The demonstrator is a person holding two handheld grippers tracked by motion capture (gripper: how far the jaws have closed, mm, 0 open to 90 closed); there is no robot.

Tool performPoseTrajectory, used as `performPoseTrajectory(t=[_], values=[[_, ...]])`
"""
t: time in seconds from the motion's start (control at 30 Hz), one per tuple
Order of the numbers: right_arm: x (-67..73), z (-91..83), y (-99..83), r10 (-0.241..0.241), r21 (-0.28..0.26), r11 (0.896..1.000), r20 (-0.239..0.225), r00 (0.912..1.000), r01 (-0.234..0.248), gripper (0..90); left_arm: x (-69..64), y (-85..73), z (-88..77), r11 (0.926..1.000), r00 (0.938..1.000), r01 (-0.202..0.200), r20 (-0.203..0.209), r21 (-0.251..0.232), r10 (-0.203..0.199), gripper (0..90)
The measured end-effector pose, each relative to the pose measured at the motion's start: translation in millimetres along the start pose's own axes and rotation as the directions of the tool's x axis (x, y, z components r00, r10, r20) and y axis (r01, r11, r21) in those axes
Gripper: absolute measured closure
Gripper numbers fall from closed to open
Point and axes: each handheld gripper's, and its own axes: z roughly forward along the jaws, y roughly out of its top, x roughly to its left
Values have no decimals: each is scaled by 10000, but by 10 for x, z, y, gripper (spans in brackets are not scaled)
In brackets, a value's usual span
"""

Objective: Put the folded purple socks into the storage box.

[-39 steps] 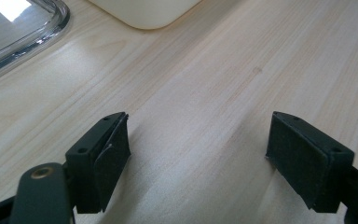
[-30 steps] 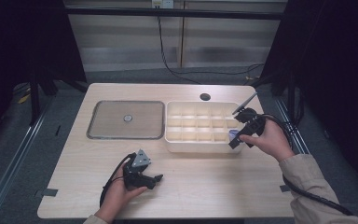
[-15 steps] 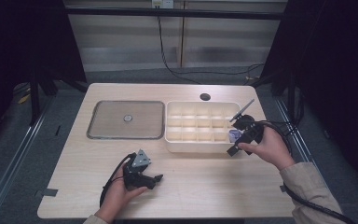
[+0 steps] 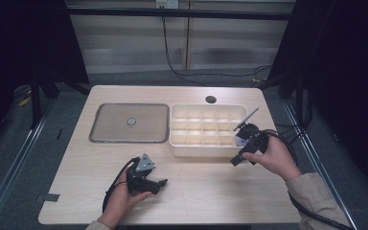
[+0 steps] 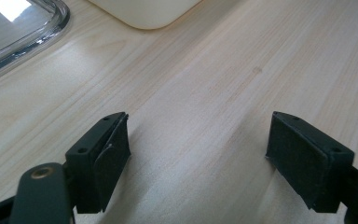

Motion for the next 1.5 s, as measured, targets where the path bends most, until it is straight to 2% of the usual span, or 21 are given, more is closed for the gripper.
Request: performPoseTrajectory(t=[0.87,1.17,1.5], values=[[220,281,-104,-373,-255,9990,-559,9977,359,275,0,8,13,10000,10000,-30,22,-35,30,204],[290,368,-116,-628,-498,9970,-657,9959,595,275,0,8,12,10000,10000,-34,17,-33,34,204],[331,526,-145,-629,-484,9971,-867,9942,588,275,0,8,13,10000,10000,-31,20,-36,31,204]])
